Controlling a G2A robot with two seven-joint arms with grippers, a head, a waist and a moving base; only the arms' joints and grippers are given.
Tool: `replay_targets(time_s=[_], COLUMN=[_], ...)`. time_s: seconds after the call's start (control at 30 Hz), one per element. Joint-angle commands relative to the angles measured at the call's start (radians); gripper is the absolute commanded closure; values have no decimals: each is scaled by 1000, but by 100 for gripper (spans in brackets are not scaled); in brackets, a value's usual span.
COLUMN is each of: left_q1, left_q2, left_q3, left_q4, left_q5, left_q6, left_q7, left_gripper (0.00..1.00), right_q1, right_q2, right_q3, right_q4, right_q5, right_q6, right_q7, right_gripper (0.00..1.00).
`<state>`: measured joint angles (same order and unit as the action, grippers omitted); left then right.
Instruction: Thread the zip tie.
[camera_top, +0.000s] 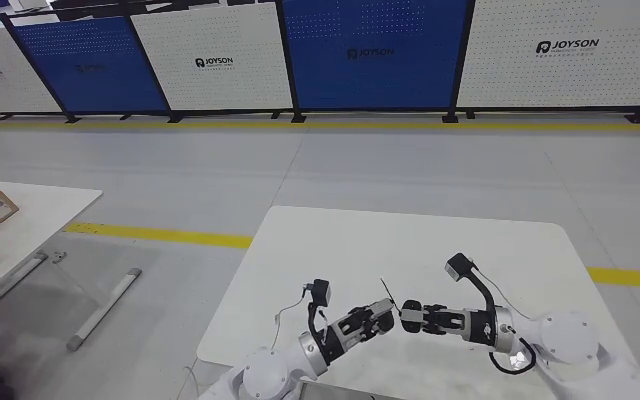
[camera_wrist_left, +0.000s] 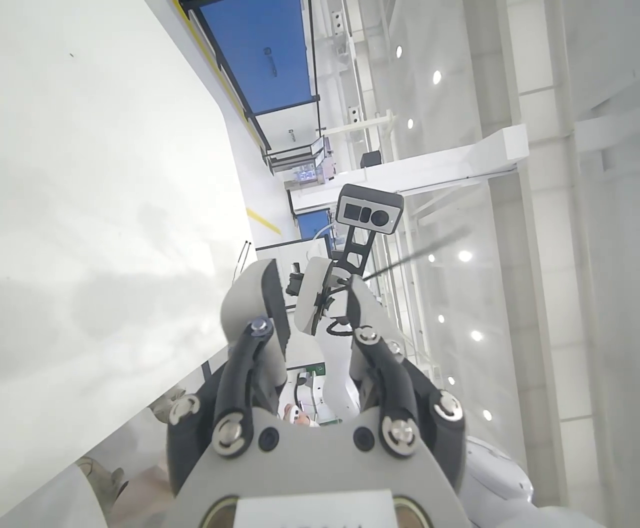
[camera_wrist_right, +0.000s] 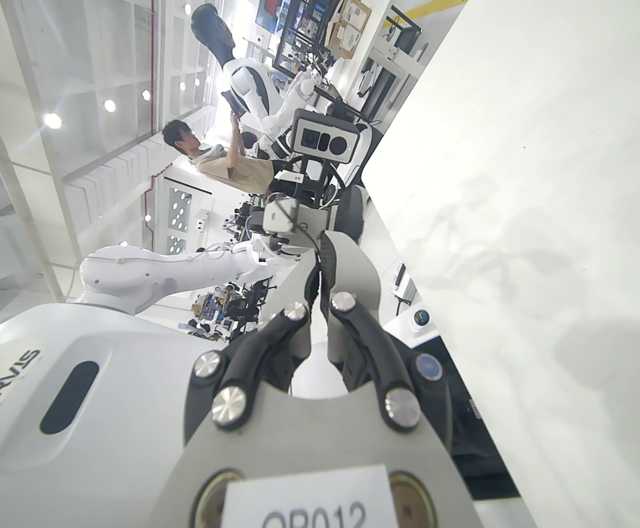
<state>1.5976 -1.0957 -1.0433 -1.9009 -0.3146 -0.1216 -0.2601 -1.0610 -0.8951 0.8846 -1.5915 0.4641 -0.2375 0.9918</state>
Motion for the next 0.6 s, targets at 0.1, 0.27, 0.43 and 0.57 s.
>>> replay_targets(time_s=[0.1, 0.27, 0.43, 0.57], left_q1=[-3, -3, 0, 9], left_q2=[-2, -2, -3, -2], left_q3=[2, 4, 4, -2], left_q4=[3, 0, 3, 11], left_q5=[4, 21, 32, 38], left_q6=[-7, -7, -8, -15], left_q7=[1, 10, 17, 20], left_gripper=[54, 63, 78, 66], right_q1=[0, 0, 0, 0], right_q2=[0, 0, 0, 0], right_q3=[0, 0, 0, 0], right_q4=[0, 0, 0, 0], right_q5=[0, 0, 0, 0], right_q6=[0, 0, 0, 0], right_q7=[0, 0, 0, 0], right_gripper=[100, 100, 100, 100])
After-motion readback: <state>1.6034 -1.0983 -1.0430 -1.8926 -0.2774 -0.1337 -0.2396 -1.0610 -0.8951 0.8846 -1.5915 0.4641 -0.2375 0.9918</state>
